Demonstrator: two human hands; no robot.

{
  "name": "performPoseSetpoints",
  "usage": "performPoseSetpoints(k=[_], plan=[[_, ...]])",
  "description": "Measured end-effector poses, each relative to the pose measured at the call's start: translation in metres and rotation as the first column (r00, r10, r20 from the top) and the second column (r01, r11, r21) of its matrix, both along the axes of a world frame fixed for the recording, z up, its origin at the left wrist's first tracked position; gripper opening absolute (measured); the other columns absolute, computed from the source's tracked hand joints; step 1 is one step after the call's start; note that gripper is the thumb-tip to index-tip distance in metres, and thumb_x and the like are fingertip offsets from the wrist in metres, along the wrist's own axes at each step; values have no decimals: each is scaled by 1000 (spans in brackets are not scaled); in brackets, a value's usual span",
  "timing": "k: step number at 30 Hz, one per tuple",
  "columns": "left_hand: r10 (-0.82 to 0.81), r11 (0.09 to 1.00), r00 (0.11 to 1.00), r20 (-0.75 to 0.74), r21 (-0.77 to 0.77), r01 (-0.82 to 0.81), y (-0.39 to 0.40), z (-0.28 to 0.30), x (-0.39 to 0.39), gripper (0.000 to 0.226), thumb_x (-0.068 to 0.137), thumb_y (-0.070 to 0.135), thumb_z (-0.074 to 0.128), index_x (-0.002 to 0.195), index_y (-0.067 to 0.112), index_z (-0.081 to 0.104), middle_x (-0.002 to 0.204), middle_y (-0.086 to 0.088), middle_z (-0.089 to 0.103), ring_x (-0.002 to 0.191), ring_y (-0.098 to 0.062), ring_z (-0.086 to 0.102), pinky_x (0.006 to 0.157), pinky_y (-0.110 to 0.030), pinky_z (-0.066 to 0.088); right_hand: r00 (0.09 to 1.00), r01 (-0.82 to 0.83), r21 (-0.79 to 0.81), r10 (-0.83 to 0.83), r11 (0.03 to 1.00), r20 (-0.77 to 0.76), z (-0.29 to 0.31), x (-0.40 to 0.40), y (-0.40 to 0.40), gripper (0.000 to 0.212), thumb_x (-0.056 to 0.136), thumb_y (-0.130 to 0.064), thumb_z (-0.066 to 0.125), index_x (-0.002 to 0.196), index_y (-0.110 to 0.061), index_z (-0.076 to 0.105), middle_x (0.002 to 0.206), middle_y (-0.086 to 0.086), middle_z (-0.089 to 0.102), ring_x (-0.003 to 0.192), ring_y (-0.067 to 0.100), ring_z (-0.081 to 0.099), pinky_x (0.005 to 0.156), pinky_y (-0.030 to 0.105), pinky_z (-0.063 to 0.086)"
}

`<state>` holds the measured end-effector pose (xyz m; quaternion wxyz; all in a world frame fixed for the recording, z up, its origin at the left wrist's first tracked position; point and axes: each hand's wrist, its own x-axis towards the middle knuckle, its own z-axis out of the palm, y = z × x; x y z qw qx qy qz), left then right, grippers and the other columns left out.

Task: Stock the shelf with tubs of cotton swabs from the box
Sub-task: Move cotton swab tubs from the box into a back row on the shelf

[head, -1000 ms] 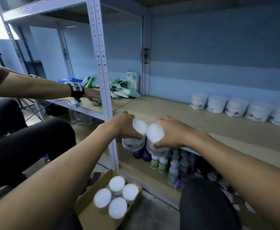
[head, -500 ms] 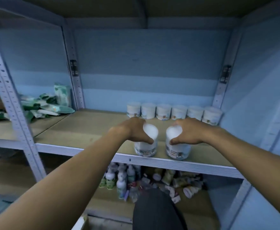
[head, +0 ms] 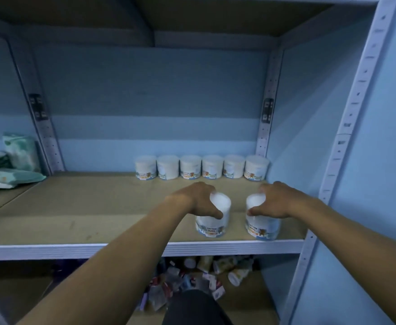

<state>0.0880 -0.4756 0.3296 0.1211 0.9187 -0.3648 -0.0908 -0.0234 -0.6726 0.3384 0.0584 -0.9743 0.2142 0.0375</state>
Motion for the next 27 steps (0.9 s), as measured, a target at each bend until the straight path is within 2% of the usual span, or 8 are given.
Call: performPoseSetpoints(k=[3,6,8,10,13,17,23,27], plan=[[-40,998,999,1,-39,40,-11,-1,4,78,73,43,78,142,25,47,147,0,44,130,-22,47,104,-37,44,1000,-3,9,3,1000,-27,0,-1,-5,105,65,-80,69,150,-28,37,149,8,40,130,28,48,103,39,44],[-52,997,997,61,-51,55,-21,1,4,80,69,50,80,139,27,51,144,1,46,132,-23,44,106,-39,42,993,-104,37,106,994,-57,-1,-2,-8,115,56,-71,81,153,-41,27,154,3,32,137,29,41,109,44,40],[-47,999,989,137,-21,51,-27,0,4,79,65,61,78,134,31,55,140,2,50,132,-26,41,106,-44,41,985,-165,-11,164,986,-60,-4,-2,-9,106,61,-56,85,150,-47,27,152,0,35,136,29,41,107,44,42],[-58,998,986,154,1,58,-32,-3,5,72,65,61,78,128,32,59,135,2,54,128,-26,45,104,-44,43,985,-165,-51,162,985,-51,-6,-2,-9,93,69,-50,83,147,-49,32,144,-1,42,130,28,45,101,42,46],[-80,996,986,143,-38,87,-40,-8,7,62,70,47,82,125,28,62,132,2,57,123,-22,51,100,-37,46,990,-139,-100,138,985,-17,-9,0,-10,85,70,-59,78,144,-47,38,140,-1,47,127,26,47,97,41,46],[-121,992,980,158,-29,127,-51,-7,11,59,75,35,82,130,26,61,137,2,56,125,-21,52,103,-38,46,993,-97,-210,108,973,42,-11,8,-9,83,69,-69,73,141,-36,48,137,2,53,125,27,49,95,40,47],[-170,981,977,130,-73,180,-66,-13,28,57,78,17,76,133,25,59,140,1,55,128,-20,50,104,-36,45,994,-69,-307,90,949,55,-20,25,-19,73,80,-65,67,139,-26,49,138,7,50,124,31,47,93,42,48],[-173,975,977,126,-121,188,-75,-22,41,65,72,16,77,133,25,55,139,-3,46,127,-21,48,103,-33,45,991,-78,-341,112,937,80,-28,32,-26,72,82,-60,66,144,-33,41,138,7,48,123,34,44,91,42,48]])
